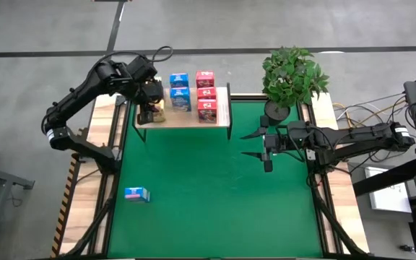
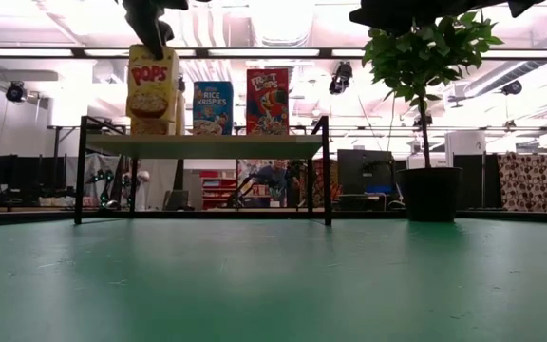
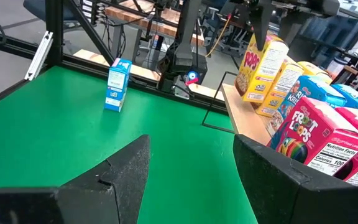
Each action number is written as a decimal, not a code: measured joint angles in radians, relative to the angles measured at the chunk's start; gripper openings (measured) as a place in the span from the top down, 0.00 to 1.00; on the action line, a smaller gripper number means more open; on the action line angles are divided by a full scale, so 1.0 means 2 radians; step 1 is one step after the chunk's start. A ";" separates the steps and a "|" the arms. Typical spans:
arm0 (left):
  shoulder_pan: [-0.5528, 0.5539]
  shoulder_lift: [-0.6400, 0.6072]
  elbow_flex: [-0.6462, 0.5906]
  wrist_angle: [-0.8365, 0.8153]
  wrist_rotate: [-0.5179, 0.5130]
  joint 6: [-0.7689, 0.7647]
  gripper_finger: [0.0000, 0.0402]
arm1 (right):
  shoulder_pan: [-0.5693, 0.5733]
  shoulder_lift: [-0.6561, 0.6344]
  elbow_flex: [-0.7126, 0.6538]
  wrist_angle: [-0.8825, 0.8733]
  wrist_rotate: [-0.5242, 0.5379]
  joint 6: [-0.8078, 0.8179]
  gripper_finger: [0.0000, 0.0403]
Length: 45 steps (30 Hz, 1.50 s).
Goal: Stack cereal on shelf
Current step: Adjust the yellow cereal on the shelf
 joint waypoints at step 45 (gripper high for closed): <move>0.003 -0.033 -0.082 0.039 -0.025 -0.015 0.57 | 0.000 0.000 0.000 0.000 0.000 0.006 0.45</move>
